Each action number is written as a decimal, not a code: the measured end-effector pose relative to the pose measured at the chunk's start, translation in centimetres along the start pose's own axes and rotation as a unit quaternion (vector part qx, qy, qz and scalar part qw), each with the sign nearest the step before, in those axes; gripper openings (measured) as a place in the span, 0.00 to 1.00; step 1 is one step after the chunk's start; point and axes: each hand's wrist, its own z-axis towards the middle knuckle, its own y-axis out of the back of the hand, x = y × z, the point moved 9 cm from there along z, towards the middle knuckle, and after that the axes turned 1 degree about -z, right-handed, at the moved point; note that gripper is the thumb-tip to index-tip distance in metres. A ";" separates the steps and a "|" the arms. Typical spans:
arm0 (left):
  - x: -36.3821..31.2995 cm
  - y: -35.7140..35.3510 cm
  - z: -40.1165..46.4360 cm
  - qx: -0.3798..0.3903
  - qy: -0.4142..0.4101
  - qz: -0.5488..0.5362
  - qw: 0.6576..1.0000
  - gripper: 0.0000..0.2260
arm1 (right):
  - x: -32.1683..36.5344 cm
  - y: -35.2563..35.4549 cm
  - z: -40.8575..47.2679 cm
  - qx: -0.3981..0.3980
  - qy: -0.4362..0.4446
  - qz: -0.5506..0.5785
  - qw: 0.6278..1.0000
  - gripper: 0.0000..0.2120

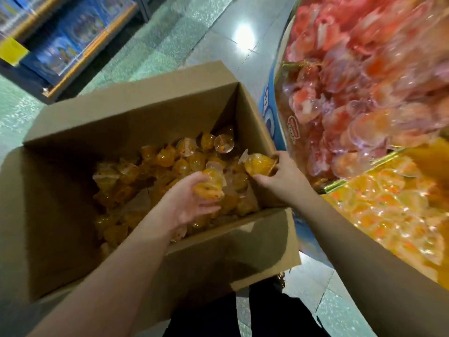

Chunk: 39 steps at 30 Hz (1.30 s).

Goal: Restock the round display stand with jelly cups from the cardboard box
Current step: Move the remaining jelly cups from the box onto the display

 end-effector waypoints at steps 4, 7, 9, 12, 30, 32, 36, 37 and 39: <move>-2.4 -9.4 -3.1 0.039 -0.036 0.082 0.995 0.18 | -3.3 8.5 -5.3 -0.082 0.015 0.039 0.996 0.37; -2.7 -16.8 -4.6 0.022 -0.085 0.194 0.977 0.19 | -6.6 14.2 -9.3 -0.114 0.009 -0.006 0.993 0.37; -2.4 -22.2 -5.6 0.024 -0.136 0.258 0.956 0.20 | -9.5 17.4 -11.4 -0.136 -0.005 -0.042 0.990 0.40; -1.1 -29.5 -6.5 0.050 -0.203 0.334 0.919 0.18 | -14.4 21.2 -13.6 -0.158 -0.035 -0.079 0.984 0.43; 4.2 -55.4 2.3 0.061 -0.371 0.748 0.546 0.30 | -31.0 28.9 -9.0 -0.153 -0.097 -0.243 0.953 0.42; 4.6 -56.6 3.4 0.074 -0.382 0.775 0.499 0.30 | -31.6 28.6 -7.7 -0.153 -0.091 -0.251 0.951 0.42; 5.3 -58.3 5.0 0.090 -0.406 0.798 0.437 0.27 | -32.7 28.3 -5.6 -0.154 -0.093 -0.257 0.949 0.41; 5.5 -58.6 5.4 0.092 -0.406 0.802 0.429 0.27 | -33.0 28.3 -5.2 -0.155 -0.093 -0.255 0.950 0.41; 5.7 -58.9 6.0 0.098 -0.405 0.808 0.418 0.27 | -33.2 28.2 -4.7 -0.163 -0.091 -0.252 0.949 0.40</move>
